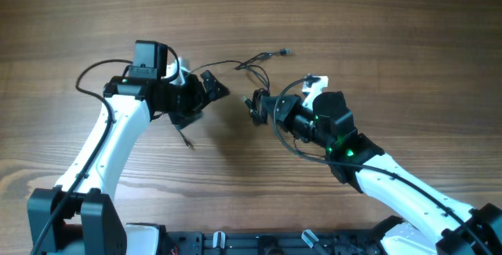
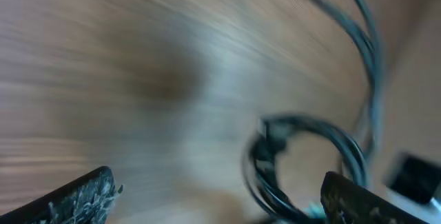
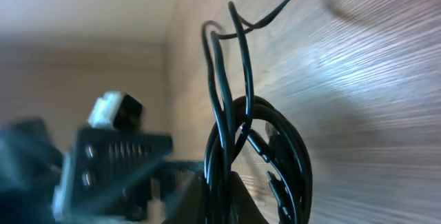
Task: Untangle cables
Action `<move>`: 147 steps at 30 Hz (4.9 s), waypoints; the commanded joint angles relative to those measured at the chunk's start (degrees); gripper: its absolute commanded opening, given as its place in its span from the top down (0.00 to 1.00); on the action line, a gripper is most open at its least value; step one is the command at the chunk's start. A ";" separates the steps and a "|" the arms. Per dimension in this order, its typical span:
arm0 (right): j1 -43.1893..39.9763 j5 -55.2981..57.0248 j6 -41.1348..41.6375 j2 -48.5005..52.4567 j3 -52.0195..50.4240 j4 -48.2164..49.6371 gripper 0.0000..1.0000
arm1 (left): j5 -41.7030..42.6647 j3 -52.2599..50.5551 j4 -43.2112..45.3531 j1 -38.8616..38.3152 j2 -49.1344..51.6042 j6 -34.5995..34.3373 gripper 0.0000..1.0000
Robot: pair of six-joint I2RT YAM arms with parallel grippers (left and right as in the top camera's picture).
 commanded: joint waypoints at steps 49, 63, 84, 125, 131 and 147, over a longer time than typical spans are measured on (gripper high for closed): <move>-0.13 -6.60 -25.09 4.22 0.70 4.22 0.25 | -9.20 -1.40 -12.22 -9.51 -3.37 41.03 0.96; 4.94 -2.73 -25.97 4.55 0.70 0.42 0.57 | 0.33 -0.90 -9.38 -10.32 -9.20 37.99 0.96; 5.77 -12.39 -6.25 8.72 0.70 13.51 0.96 | -11.61 -0.92 -0.61 -14.58 -14.34 25.03 0.96; 16.74 11.34 -60.39 5.27 4.63 9.55 0.07 | -44.17 -0.98 -7.72 -14.60 -12.98 -16.28 0.96; 18.88 17.25 -65.07 5.27 10.25 -0.55 0.55 | -44.41 -0.98 -7.72 -18.43 -12.98 -16.26 0.96; 17.86 16.20 -49.96 -1.97 10.25 -17.79 0.96 | -56.63 -0.98 -8.79 -12.24 -12.98 -19.71 0.96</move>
